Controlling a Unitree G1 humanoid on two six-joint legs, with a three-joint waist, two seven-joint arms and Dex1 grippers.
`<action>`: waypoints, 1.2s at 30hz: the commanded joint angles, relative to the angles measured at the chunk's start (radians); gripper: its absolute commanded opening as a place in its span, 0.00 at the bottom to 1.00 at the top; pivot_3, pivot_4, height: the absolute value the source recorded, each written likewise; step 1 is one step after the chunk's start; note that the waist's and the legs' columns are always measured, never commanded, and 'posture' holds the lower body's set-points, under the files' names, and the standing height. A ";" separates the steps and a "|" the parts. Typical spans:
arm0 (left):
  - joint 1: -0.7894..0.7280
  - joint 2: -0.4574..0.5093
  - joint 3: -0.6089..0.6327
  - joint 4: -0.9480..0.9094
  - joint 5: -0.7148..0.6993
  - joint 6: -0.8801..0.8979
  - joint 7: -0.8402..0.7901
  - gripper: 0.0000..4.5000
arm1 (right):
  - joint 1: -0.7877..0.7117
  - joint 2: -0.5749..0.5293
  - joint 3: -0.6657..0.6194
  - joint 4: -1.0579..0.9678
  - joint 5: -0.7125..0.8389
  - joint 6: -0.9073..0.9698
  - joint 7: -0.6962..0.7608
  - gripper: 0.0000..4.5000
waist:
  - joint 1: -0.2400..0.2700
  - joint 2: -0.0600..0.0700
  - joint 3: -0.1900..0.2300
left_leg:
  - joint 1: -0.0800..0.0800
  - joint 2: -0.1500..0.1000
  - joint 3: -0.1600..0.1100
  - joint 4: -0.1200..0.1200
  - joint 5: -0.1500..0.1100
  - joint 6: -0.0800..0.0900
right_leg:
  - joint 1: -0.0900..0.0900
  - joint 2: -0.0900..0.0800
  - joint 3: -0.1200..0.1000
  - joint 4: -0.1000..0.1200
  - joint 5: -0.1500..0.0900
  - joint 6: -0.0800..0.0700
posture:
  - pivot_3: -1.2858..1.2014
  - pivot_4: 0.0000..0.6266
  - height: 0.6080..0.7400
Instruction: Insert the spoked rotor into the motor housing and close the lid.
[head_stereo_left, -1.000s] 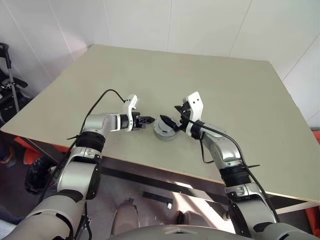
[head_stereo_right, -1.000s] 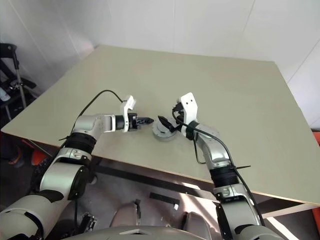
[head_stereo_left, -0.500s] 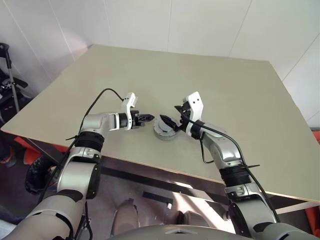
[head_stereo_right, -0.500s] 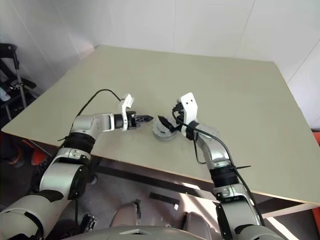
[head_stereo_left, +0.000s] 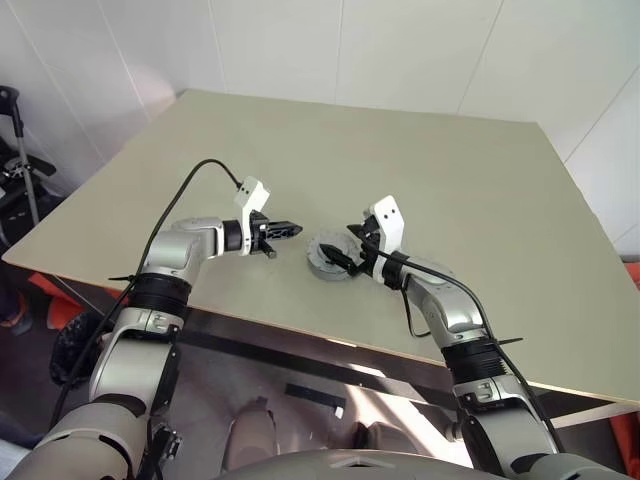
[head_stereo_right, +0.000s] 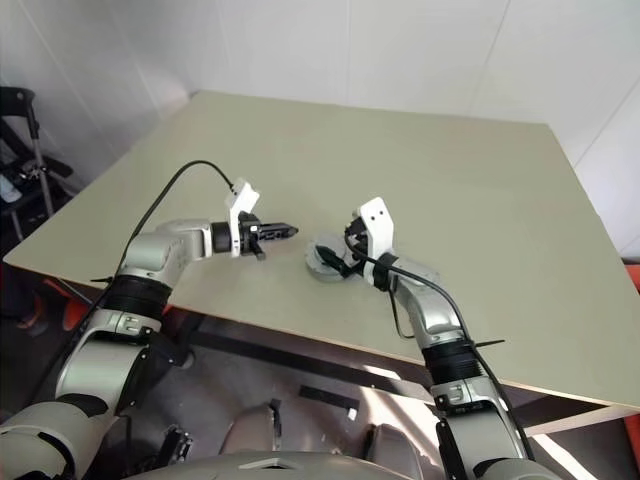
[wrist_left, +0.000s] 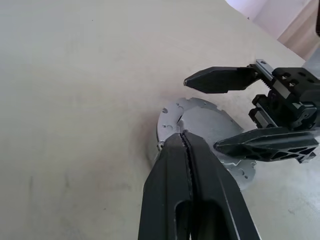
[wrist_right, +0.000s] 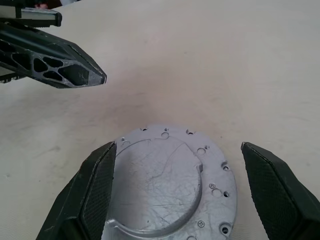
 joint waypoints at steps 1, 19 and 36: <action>-0.014 0.004 0.005 -0.021 -0.009 -0.004 -0.002 0.00 | 0.011 -0.003 0.006 -0.065 0.003 -0.011 0.005 0.99 | -0.001 0.000 0.000 | 0.000 0.000 0.000 0.000 0.000 0.000 | 0.000 0.000 0.000 0.000 0.000 0.000 | 0.52 0.00 1.00; -0.016 -0.001 0.021 -0.012 -0.021 0.013 0.008 0.00 | 0.083 -0.009 0.051 -0.161 -0.004 0.038 -0.011 0.65 | -0.001 0.000 0.000 | 0.001 0.001 0.000 0.001 0.000 0.000 | 0.000 0.001 0.000 0.001 0.000 0.000 | 0.52 0.00 1.00; -0.026 -0.006 0.021 0.008 -0.019 0.006 0.011 0.00 | 0.041 -0.018 0.071 -0.124 -0.038 0.004 -0.006 1.00 | -0.001 0.000 0.000 | 0.001 0.001 0.000 0.003 0.000 0.000 | 0.000 0.001 0.001 0.002 0.000 0.000 | 0.52 0.00 1.00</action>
